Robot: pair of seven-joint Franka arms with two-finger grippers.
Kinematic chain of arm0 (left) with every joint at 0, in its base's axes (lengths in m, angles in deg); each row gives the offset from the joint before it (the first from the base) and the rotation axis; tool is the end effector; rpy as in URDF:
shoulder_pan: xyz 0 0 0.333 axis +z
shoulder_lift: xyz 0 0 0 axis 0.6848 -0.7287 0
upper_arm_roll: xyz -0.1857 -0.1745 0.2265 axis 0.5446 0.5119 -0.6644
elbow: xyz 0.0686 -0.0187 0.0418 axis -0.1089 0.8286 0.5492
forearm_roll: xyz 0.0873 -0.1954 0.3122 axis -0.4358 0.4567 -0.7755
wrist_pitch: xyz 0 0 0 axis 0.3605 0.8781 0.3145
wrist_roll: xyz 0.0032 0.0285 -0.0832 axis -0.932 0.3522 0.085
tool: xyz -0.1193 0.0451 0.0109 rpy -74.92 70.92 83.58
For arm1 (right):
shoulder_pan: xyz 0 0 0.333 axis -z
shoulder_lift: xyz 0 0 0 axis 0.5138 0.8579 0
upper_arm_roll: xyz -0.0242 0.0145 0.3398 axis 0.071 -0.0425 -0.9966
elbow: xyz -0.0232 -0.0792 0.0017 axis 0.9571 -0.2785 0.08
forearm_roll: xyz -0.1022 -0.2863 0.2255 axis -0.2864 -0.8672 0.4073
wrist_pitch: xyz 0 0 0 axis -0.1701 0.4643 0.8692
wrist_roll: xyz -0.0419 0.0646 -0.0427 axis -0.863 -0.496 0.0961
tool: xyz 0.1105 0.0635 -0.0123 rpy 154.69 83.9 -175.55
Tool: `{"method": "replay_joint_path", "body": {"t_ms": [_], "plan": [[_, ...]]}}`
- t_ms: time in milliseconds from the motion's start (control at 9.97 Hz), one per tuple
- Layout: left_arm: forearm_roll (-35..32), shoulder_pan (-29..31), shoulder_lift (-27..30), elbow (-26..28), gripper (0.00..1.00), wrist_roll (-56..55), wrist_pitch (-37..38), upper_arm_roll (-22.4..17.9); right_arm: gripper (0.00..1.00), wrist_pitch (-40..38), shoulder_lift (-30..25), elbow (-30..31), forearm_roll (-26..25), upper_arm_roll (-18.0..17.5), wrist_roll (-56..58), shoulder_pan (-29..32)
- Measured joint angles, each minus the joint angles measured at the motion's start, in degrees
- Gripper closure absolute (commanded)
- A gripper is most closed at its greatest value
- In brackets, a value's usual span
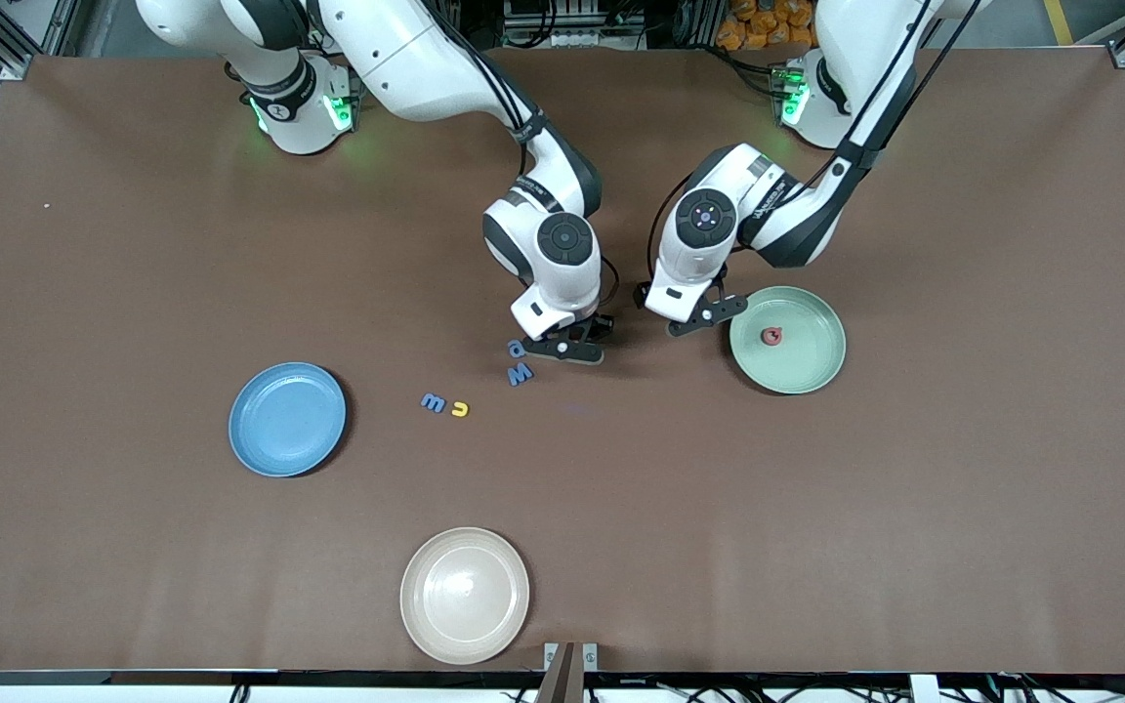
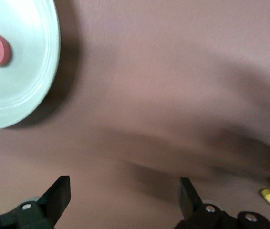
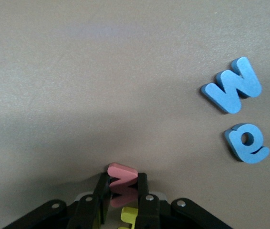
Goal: Sort upper and lower case letters into plates
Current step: 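Place the m on the blue plate while the left gripper reaches R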
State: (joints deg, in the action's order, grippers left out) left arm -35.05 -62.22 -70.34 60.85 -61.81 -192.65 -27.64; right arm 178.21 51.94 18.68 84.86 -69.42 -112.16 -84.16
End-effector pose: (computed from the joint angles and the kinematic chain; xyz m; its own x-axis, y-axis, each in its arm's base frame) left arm 0.4440 -0.3483 0.2490 0.9249 0.3568 -0.1311 0.3483 -0.9336 -0.0835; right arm 0.4780 0.5434 0.1886 0.9849 -0.1733 -0.0053 -0.1734 -0.9843 -0.0321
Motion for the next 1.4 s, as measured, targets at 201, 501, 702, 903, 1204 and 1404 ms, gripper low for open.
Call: {"method": "replay_joint_path", "body": {"t_ms": [201,501,702,903,1204,1404], "plan": [[0.00,0.29,0.18,-1.88,0.00,-0.02,0.00,-0.10,1.00,0.10,-0.26,-0.72,0.00,0.32,0.00,0.05],[0.00,0.30,0.18,-3.65,0.00,-0.09,0.05,-0.10,1.00,-4.02,-3.93,-1.78,-0.04,4.77,3.80,2.68],[0.00,0.08,0.16,-3.76,0.00,-1.49,0.09,-0.07,1.00,-10.94,-7.29,-1.88,-0.04,7.59,12.80,9.07],[0.00,-0.43,0.13,-4.04,0.00,-3.07,0.10,-0.02,1.00,-15.27,-8.43,-1.62,-0.08,9.20,22.72,17.46],[0.24,-5.39,-1.27,-6.00,0.00,-9.51,0.04,0.39,1.00,-15.57,-8.34,0.77,-0.10,13.35,38.89,27.45],[0.25,-13.95,-4.93,-11.46,0.00,-19.54,-0.05,0.59,0.99,-14.80,-8.11,1.57,-0.10,13.69,45.23,33.31]]}}
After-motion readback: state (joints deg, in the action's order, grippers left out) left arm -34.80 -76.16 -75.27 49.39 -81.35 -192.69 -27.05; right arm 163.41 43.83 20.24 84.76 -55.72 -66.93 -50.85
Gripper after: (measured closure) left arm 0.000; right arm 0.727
